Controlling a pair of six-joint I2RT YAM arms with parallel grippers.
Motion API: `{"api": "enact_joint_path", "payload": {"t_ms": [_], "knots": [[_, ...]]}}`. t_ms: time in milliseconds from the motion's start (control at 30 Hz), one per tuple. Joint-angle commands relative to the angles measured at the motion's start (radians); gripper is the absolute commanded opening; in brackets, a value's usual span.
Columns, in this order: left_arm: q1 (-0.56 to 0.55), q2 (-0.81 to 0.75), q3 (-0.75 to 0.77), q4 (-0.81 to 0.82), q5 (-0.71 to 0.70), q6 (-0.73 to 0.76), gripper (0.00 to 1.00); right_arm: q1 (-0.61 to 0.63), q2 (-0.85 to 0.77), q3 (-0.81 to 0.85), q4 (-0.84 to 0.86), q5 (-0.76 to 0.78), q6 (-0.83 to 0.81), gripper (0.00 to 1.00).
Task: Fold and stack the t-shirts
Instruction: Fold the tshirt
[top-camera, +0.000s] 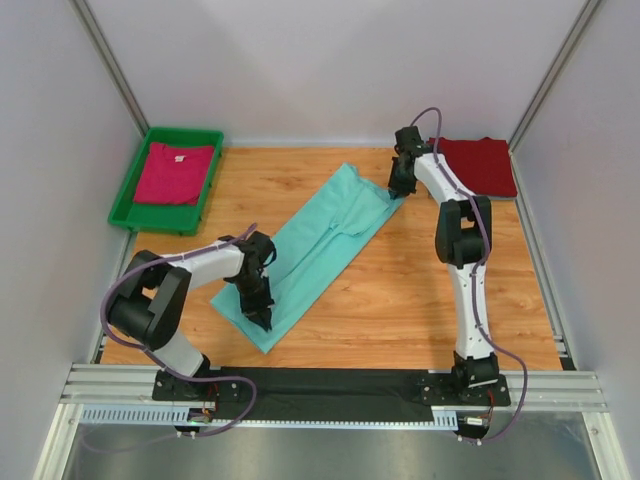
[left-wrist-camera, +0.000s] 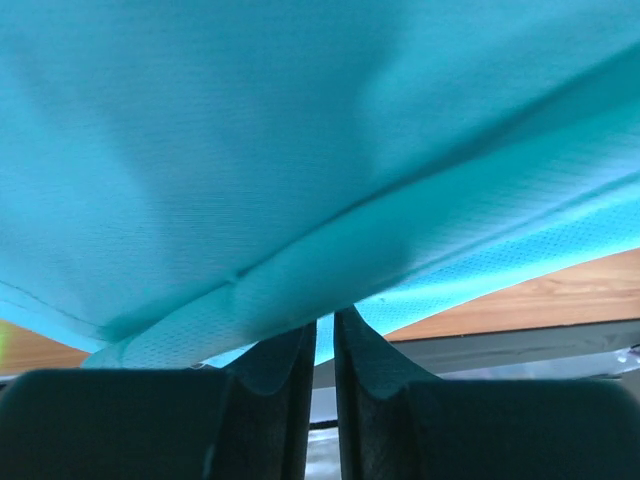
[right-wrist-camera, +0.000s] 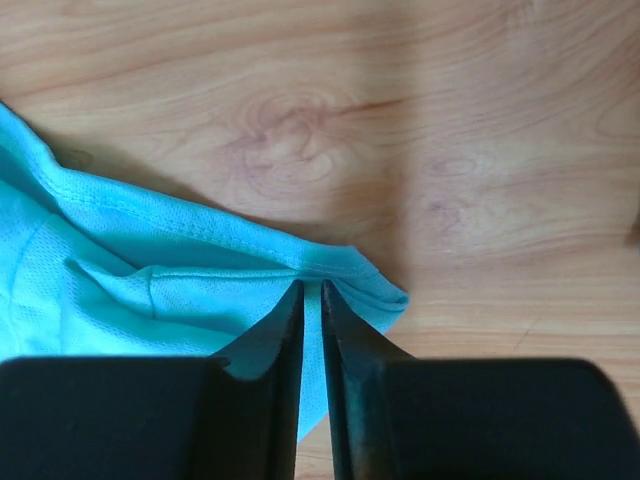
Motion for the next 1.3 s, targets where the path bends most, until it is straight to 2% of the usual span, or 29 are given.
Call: {"api": "enact_joint_path", "payload": {"t_ms": [0,67,200,267,367,400,500,633,700,833,933,1033,1067,1133,1267], "knots": [[-0.108,-0.001,-0.026,0.04,-0.045,-0.103,0.2,0.016,0.036,0.087,-0.044,0.04,0.004,0.16],[-0.172,-0.01,-0.009,0.062,-0.034,-0.13,0.23,0.03,0.007,0.093,-0.042,0.026,0.008,0.18],[-0.226,-0.056,0.049,0.066,-0.011,-0.187,0.3,0.064,-0.102,0.066,-0.086,0.025,0.002,0.25],[-0.249,-0.081,0.1,0.066,-0.008,-0.209,0.35,0.07,-0.209,0.003,-0.085,-0.007,0.005,0.27],[-0.268,-0.127,0.155,0.057,-0.015,-0.22,0.39,0.087,-0.352,-0.179,-0.03,-0.095,0.024,0.29],[-0.263,-0.154,0.166,0.045,-0.034,-0.221,0.42,0.1,-0.384,-0.279,-0.015,-0.116,0.037,0.29],[-0.245,-0.196,0.201,-0.006,-0.1,-0.174,0.49,0.149,-0.475,-0.406,0.045,-0.169,0.088,0.34],[-0.136,-0.213,0.218,-0.036,-0.127,-0.071,0.54,0.212,-0.535,-0.607,0.163,-0.264,0.2,0.41],[-0.101,-0.193,0.229,-0.035,-0.097,0.007,0.56,0.252,-0.548,-0.641,0.2,-0.293,0.228,0.47],[-0.055,-0.127,0.256,-0.073,-0.13,0.102,0.56,0.301,-0.538,-0.685,0.275,-0.328,0.28,0.49],[-0.047,-0.101,0.243,-0.066,-0.152,0.122,0.54,0.32,-0.497,-0.688,0.297,-0.337,0.306,0.45],[-0.036,-0.089,0.214,-0.047,-0.16,0.121,0.52,0.323,-0.452,-0.691,0.341,-0.351,0.317,0.23],[-0.036,-0.09,0.207,-0.046,-0.158,0.121,0.52,0.323,-0.441,-0.691,0.354,-0.354,0.315,0.12],[-0.03,-0.098,0.195,-0.044,-0.16,0.119,0.51,0.323,-0.417,-0.674,0.352,-0.35,0.309,0.02],[-0.027,-0.147,0.195,-0.067,-0.172,0.127,0.51,0.323,-0.383,-0.662,0.349,-0.328,0.307,0.0]]}}
